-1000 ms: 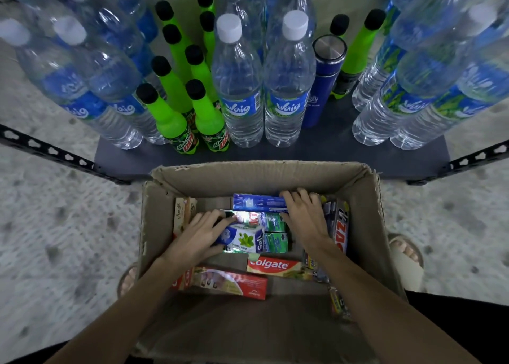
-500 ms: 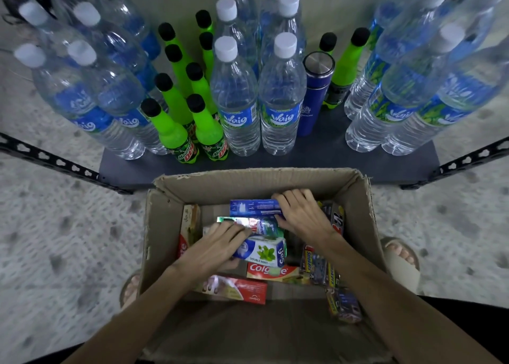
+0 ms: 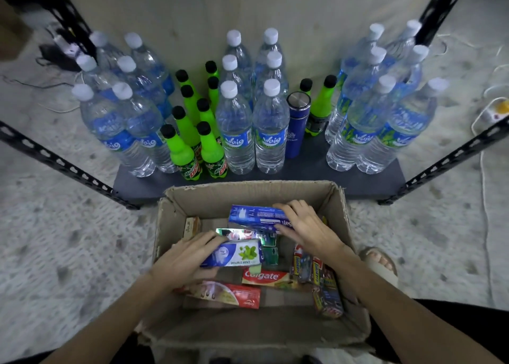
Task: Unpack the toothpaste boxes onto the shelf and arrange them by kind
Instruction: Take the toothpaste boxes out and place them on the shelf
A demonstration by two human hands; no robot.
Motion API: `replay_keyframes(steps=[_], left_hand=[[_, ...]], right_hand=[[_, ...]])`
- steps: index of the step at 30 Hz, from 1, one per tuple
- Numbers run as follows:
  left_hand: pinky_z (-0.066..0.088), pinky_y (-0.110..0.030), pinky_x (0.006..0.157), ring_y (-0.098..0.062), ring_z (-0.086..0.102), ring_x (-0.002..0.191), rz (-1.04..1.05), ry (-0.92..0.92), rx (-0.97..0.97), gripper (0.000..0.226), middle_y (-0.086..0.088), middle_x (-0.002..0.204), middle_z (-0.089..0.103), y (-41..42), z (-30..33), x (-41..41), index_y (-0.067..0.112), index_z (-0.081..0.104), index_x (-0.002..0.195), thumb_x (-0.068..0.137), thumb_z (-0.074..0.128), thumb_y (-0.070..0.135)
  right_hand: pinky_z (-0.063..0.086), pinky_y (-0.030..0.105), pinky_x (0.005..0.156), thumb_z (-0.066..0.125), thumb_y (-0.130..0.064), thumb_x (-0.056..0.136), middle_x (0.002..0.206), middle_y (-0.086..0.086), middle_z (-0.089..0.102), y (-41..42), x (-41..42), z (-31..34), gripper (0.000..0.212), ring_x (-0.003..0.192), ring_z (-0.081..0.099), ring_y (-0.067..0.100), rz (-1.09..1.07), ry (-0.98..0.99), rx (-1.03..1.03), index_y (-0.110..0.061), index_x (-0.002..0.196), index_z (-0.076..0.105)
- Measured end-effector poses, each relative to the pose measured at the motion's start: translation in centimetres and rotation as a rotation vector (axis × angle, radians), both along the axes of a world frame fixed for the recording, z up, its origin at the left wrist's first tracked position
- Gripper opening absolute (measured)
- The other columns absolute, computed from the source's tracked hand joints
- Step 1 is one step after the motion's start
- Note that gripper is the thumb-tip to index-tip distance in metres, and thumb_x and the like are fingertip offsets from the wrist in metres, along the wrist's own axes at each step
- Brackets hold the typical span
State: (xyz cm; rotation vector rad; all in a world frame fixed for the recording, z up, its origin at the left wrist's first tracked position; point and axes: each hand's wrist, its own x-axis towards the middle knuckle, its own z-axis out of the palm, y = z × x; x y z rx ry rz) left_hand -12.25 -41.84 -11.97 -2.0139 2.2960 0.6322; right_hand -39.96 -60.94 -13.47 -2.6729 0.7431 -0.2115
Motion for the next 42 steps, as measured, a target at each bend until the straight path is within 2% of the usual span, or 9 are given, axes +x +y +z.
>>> replay_keyframes(steps=[4, 10, 14, 16, 19, 23, 32, 37, 42], left_hand=[[0.028, -0.027, 0.11, -0.01, 0.045, 0.133, 0.084, -0.005, -0.074, 0.077, 0.011, 0.144, 0.05, -0.4, 4.5, 1.0, 0.036, 0.025, 0.153, 0.085, 0.05, 0.063], [0.03, -0.019, 0.088, -0.006, 0.05, 0.11, 0.091, 0.015, -0.327, 0.052, 0.008, 0.121, 0.062, -0.9, 14.6, 1.0, 0.028, 0.048, 0.127, 0.084, 0.068, 0.049], [0.036, -0.018, 0.085, -0.001, 0.052, 0.103, 0.102, 0.025, -0.443, 0.05, 0.018, 0.127, 0.048, -0.8, 21.3, 1.4, 0.033, 0.048, 0.132, 0.091, 0.057, 0.06], [0.046, -0.026, 0.087, -0.004, 0.054, 0.101, 0.094, 0.03, -0.467, 0.052, 0.021, 0.127, 0.041, -0.8, 23.8, 1.9, 0.042, 0.044, 0.134, 0.09, 0.052, 0.069], [0.052, -0.036, 0.085, -0.007, 0.058, 0.099, 0.06, 0.029, -0.538, 0.054, 0.023, 0.124, 0.043, -1.1, 27.7, 2.4, 0.045, 0.046, 0.134, 0.087, 0.054, 0.07], [0.051, -0.03, 0.082, -0.004, 0.061, 0.096, -0.002, 0.05, -0.647, 0.051, 0.024, 0.12, 0.05, -2.2, 34.5, 2.4, 0.044, 0.051, 0.134, 0.089, 0.055, 0.066], [0.052, -0.035, 0.083, -0.007, 0.06, 0.1, -0.007, 0.072, -0.757, 0.054, 0.021, 0.116, 0.054, -7.0, 46.5, 3.0, 0.046, 0.052, 0.137, 0.086, 0.061, 0.06], [0.051, -0.035, 0.088, -0.006, 0.059, 0.101, -0.03, 0.067, -0.732, 0.056, 0.021, 0.111, 0.055, -12.1, 49.1, 3.1, 0.047, 0.051, 0.136, 0.084, 0.059, 0.068], [0.047, -0.036, 0.096, 0.0, 0.053, 0.11, -0.016, -0.082, -0.69, 0.05, 0.023, 0.124, 0.059, -17.6, 50.0, 2.4, 0.055, 0.043, 0.134, 0.088, 0.047, 0.074]], right_hand=[[0.046, 0.038, 0.096, 0.052, -0.041, 0.101, 0.117, 0.002, 0.052, -0.2, -1.2, 4.7, 0.049, 0.109, 0.05, 0.019, -0.019, -0.111, -0.01, -0.017, 0.143, 0.045], [0.039, 0.028, 0.101, 0.056, -0.038, 0.1, 0.114, -0.003, 0.05, -0.7, -2.6, 15.1, 0.048, 0.109, 0.049, 0.017, -0.078, -0.307, -0.082, -0.016, 0.142, 0.047], [0.034, 0.004, 0.093, 0.065, -0.031, 0.097, 0.117, -0.004, 0.052, -0.8, -3.6, 22.2, 0.046, 0.111, 0.05, 0.012, -0.114, -0.44, -0.108, -0.019, 0.139, 0.05], [0.034, 0.001, 0.089, 0.066, -0.033, 0.095, 0.116, -0.008, 0.054, -0.5, -4.1, 25.3, 0.045, 0.109, 0.051, 0.008, -0.117, -0.478, -0.133, -0.024, 0.136, 0.051], [0.035, 0.007, 0.092, 0.066, -0.037, 0.095, 0.119, -0.013, 0.055, -0.2, -4.8, 29.7, 0.043, 0.112, 0.052, 0.003, -0.122, -0.536, -0.169, -0.032, 0.134, 0.051], [0.04, 0.014, 0.093, 0.068, -0.035, 0.093, 0.117, -0.014, 0.06, -0.4, -5.4, 36.0, 0.04, 0.11, 0.056, 0.003, -0.13, -0.64, -0.212, -0.025, 0.13, 0.056], [0.047, 0.02, 0.092, 0.069, -0.031, 0.092, 0.125, -0.012, 0.062, -4.7, -8.1, 46.0, 0.041, 0.113, 0.06, 0.005, -0.176, -0.716, -0.311, -0.023, 0.13, 0.058], [0.048, 0.027, 0.096, 0.068, -0.032, 0.093, 0.124, -0.011, 0.062, -8.9, -8.8, 48.0, 0.039, 0.116, 0.059, 0.005, -0.189, -0.683, -0.317, -0.025, 0.13, 0.058], [0.047, 0.027, 0.097, 0.066, -0.04, 0.092, 0.123, -0.012, 0.063, -13.7, -9.1, 48.4, 0.037, 0.116, 0.058, 0.001, -0.2, -0.597, -0.294, -0.028, 0.126, 0.06]])
